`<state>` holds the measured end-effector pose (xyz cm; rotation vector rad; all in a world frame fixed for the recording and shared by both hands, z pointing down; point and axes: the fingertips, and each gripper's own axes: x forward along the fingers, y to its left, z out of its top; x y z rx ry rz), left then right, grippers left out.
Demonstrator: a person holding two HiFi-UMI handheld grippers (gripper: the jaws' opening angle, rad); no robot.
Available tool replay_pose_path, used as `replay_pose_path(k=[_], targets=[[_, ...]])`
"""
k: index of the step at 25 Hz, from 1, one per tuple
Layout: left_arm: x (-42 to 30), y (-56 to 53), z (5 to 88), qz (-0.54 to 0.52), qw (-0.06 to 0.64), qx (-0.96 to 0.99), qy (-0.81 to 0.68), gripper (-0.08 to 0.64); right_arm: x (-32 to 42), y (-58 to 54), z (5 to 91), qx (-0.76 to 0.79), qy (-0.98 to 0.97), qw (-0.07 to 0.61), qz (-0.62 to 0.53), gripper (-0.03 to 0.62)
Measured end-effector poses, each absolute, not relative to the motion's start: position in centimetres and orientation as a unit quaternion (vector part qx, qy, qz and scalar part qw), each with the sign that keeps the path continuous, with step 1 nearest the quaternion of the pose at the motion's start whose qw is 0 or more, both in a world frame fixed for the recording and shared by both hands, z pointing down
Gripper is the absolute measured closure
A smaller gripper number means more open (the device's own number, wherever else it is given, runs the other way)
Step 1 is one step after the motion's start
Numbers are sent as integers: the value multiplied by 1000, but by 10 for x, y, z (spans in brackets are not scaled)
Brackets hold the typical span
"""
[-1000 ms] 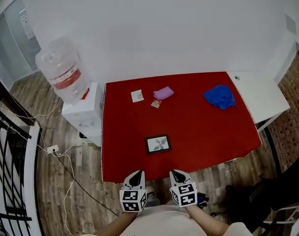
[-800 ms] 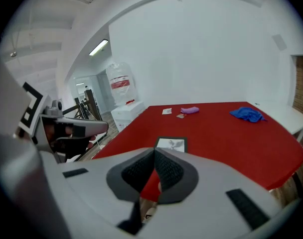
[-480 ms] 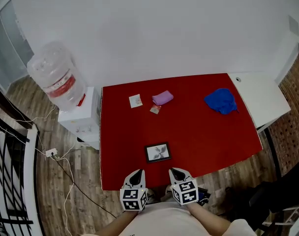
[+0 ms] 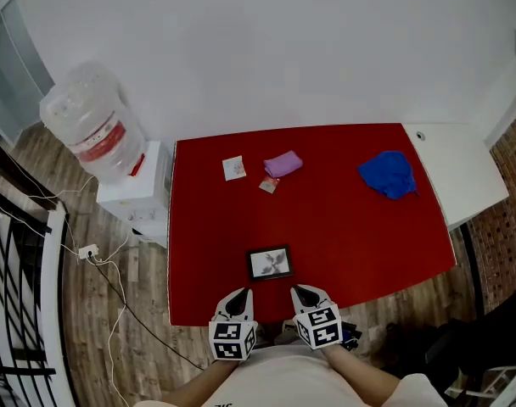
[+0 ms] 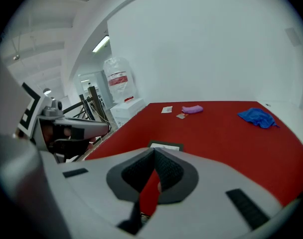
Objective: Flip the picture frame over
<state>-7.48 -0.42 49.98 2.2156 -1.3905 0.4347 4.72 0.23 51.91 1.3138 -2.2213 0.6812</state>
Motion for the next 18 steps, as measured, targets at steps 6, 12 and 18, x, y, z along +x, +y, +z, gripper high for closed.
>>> replay_pose_path(k=[6, 12, 18], targets=[[-72, -27, 516, 168, 241, 806, -514, 555, 55, -20, 536, 475, -808, 247, 246, 588], [-63, -54, 550, 201, 224, 812, -499, 555, 60, -46, 568, 478, -800, 257, 257, 588], [-72, -84, 600, 242, 232, 799, -500, 555, 75, -66, 623, 494, -774, 294, 266, 588]])
